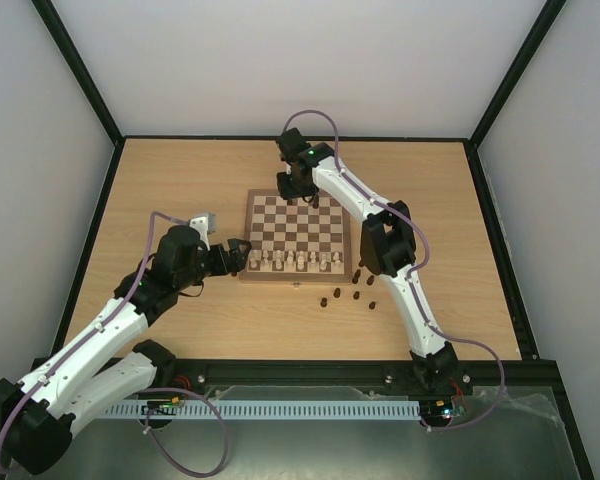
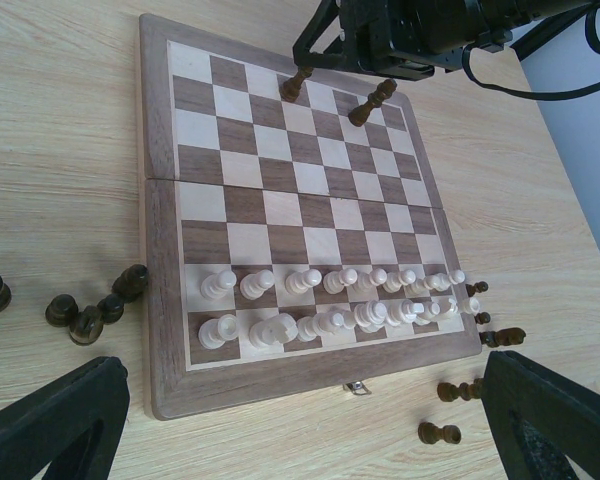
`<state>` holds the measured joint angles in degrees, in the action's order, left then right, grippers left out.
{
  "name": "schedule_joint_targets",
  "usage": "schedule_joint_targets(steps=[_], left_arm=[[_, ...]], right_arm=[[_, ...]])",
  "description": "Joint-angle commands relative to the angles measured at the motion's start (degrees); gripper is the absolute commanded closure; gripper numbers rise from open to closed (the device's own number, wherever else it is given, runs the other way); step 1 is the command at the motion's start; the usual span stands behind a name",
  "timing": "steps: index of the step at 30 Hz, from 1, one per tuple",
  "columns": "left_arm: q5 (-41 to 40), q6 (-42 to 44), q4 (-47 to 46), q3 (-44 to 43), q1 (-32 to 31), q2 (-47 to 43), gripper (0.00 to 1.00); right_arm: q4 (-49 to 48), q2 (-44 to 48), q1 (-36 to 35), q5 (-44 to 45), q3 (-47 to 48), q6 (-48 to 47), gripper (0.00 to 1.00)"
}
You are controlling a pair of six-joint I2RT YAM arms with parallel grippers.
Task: Set up the chess pieces on the board
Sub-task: Place the chess piece on the chessboard, then move the chess piece to the chessboard.
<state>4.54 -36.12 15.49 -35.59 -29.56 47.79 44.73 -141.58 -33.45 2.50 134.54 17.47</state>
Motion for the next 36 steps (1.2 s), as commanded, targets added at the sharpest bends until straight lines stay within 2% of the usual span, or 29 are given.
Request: schedule_joint_targets(steps=[1,4,8,12,15,19,24,36], left_arm=[[0.3,0.8,-1.2,0.5,0.3,0.4,0.01],[0.3,0.8,-1.2,0.5,0.3,0.3,0.01],[0.2,0.7,-1.2,0.5,0.4,0.3,0.0],[0.2,0.6,-1.2,0.3,0.4,0.0,0.01],[0.2,0.5,-1.0,0.2,0.4,-0.3,0.01],[0.0,0.4,-0.4,-0.1,0.4,-0.6,0.0],[-0.5,0.3,0.0,-0.2,0.4,-1.0,0.01],[-0.3,0.3,-0.1,-0.4,0.4,-0.7,0.01]], right_arm=[[2.0,-0.2,0.1,2.2,0.9,0.2,0.62],[0.7,2.1,0.1,2.3,0.2,-0.2,0.53],[-3.0,8.5,0.1,3.1,-4.5,-0.2,0.48],[-4.8,15.5,0.1,6.6,-12.0,0.0,0.48],[-2.3,17.5,0.2,10.6,-15.3,0.9,0.51],[1.5,16.9,0.7,13.9,-18.2,2.8,0.53],[0.2,16.8,0.8,13.0,-22.2,3.1,0.53],[-0.2,10.8,1.7,11.1,-17.2,2.9,0.59]])
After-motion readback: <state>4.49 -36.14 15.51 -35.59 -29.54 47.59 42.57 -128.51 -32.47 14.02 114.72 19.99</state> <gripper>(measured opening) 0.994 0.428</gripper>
